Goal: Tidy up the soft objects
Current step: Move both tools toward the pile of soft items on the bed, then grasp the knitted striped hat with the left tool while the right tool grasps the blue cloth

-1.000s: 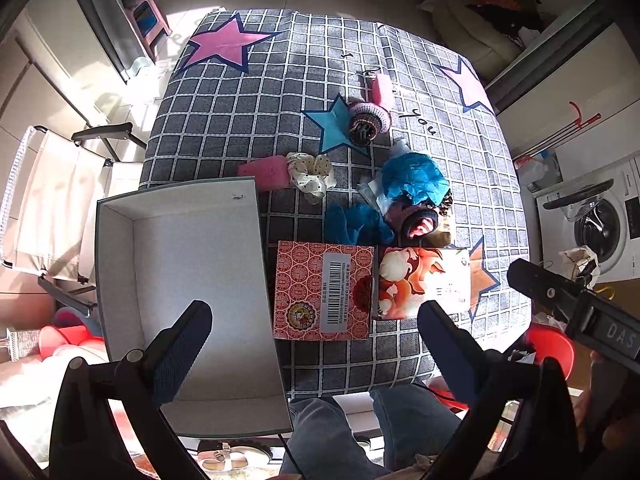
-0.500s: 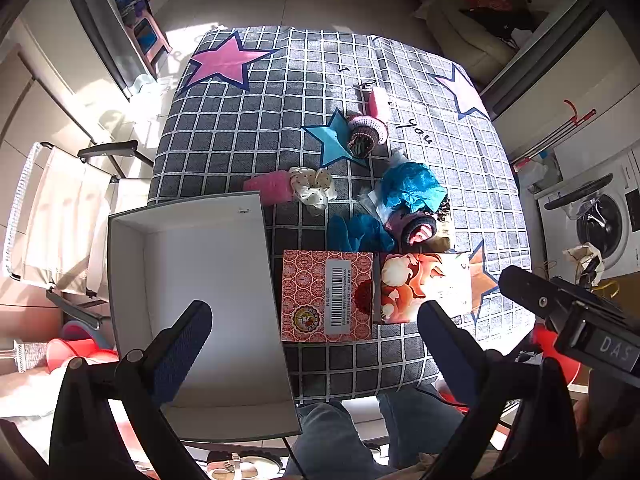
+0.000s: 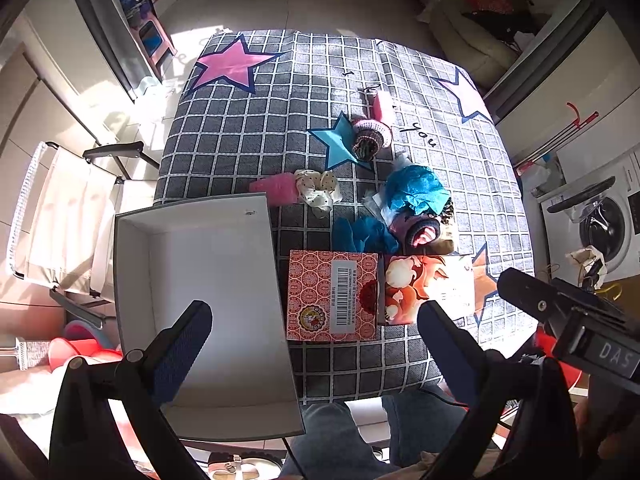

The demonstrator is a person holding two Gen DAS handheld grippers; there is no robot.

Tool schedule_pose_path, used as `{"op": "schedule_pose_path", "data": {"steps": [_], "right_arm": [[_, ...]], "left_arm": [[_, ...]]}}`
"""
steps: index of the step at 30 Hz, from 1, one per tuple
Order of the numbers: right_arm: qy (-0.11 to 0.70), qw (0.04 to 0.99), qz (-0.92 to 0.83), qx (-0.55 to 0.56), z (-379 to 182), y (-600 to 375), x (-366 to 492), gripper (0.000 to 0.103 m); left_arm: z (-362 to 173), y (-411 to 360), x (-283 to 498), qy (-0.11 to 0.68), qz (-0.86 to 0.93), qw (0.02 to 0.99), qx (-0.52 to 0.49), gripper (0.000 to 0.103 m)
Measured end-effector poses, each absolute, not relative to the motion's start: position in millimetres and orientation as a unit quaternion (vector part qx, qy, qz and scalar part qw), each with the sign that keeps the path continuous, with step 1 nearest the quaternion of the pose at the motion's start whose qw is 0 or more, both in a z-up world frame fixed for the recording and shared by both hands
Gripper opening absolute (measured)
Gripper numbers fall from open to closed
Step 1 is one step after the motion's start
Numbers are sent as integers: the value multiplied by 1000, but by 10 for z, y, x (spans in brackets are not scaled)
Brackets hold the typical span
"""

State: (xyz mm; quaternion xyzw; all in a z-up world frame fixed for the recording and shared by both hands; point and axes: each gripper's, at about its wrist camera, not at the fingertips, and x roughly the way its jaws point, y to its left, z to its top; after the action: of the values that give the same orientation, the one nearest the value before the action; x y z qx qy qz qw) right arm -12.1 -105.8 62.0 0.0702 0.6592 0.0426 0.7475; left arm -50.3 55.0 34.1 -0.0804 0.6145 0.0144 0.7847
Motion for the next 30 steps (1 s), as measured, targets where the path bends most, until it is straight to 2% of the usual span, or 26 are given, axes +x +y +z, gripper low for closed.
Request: {"op": "schedule_pose_path", "data": {"steps": [18,30], "right_arm": [[674,736,26,66,501,-1197,-84,103],[702,708,20,73,1,-1488,380,103]], "left_arm": [[206,498,-392,633,7,770,-80,103],[62,368,110,650,33,756,-72,103]]}}
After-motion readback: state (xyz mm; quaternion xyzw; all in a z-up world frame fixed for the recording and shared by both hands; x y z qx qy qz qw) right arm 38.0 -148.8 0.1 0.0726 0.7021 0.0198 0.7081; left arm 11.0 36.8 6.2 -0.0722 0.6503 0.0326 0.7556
